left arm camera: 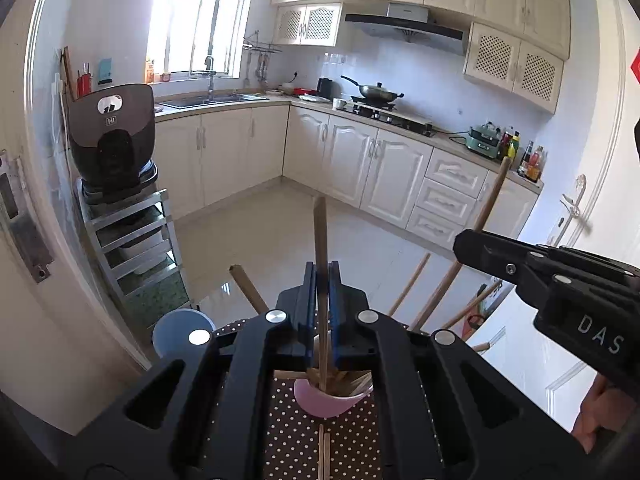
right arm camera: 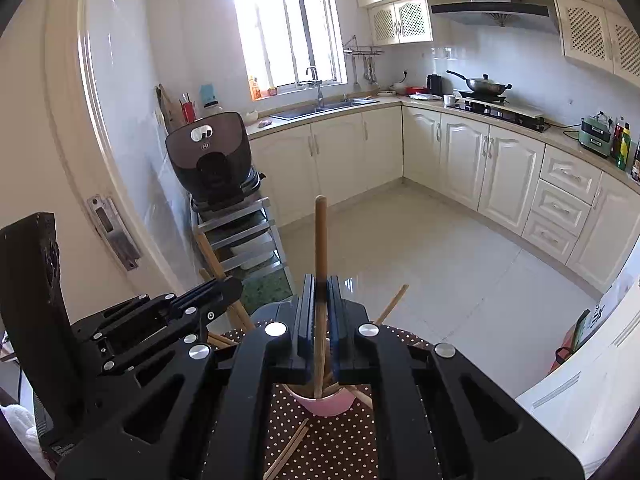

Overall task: Organize utensils
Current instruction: 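Open both grippers above the pink cup and pull back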

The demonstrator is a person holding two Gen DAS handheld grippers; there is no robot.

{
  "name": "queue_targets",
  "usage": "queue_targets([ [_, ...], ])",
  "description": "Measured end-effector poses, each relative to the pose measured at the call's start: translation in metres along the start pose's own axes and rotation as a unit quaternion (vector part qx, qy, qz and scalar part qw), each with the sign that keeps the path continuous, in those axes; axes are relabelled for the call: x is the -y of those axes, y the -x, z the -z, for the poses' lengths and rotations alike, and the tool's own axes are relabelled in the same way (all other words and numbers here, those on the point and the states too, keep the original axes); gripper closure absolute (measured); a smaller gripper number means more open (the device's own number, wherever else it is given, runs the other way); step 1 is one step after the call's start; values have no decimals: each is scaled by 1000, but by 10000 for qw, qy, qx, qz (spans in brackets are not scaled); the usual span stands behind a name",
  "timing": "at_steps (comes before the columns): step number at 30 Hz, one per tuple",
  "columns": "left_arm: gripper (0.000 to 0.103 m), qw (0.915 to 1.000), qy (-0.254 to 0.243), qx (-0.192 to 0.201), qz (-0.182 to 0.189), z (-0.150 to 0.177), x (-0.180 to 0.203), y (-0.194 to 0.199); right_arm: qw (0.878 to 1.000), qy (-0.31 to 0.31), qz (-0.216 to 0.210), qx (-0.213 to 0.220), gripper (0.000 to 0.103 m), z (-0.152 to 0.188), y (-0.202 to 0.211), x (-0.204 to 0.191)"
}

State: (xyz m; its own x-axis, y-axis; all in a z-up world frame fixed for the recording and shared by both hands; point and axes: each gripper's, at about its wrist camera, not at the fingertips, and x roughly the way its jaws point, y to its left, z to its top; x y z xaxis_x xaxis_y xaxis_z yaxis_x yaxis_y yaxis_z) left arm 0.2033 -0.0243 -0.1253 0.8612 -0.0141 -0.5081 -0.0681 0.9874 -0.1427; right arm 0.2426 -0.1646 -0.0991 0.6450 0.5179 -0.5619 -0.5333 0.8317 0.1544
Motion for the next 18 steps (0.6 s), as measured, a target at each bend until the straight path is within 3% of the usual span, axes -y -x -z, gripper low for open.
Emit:
queue_targets([
  [3, 95, 10000, 28, -53, -17, 1, 0, 0, 10000, 12, -12, -60, 98, 4, -4, -2],
  [4, 91, 10000, 51, -82, -23, 2, -1, 1, 10000, 6, -16, -79, 98, 6, -4, -2],
  [6, 77, 9999, 124, -97, -36, 3, -4, 2, 9999, 3, -14, -111, 98, 8, -5, -3],
  [7, 59, 9998, 181, -87, -23, 4, -6, 4, 9999, 0, -14, -131, 98, 9, -6, -3],
  [8, 49, 9997, 233, -48, -19, 4, -8, 8, 9999, -4, -6, -150, 98, 10, -7, -4],
  [13, 49, 9998, 114, 97, -89, 3, -9, 22, 9997, -105, 5, -231, 98, 15, -11, -5],
  [18, 36, 9995, 80, 212, -217, 3, -14, 35, 9995, -213, 28, -242, 97, 19, -10, -12],
])
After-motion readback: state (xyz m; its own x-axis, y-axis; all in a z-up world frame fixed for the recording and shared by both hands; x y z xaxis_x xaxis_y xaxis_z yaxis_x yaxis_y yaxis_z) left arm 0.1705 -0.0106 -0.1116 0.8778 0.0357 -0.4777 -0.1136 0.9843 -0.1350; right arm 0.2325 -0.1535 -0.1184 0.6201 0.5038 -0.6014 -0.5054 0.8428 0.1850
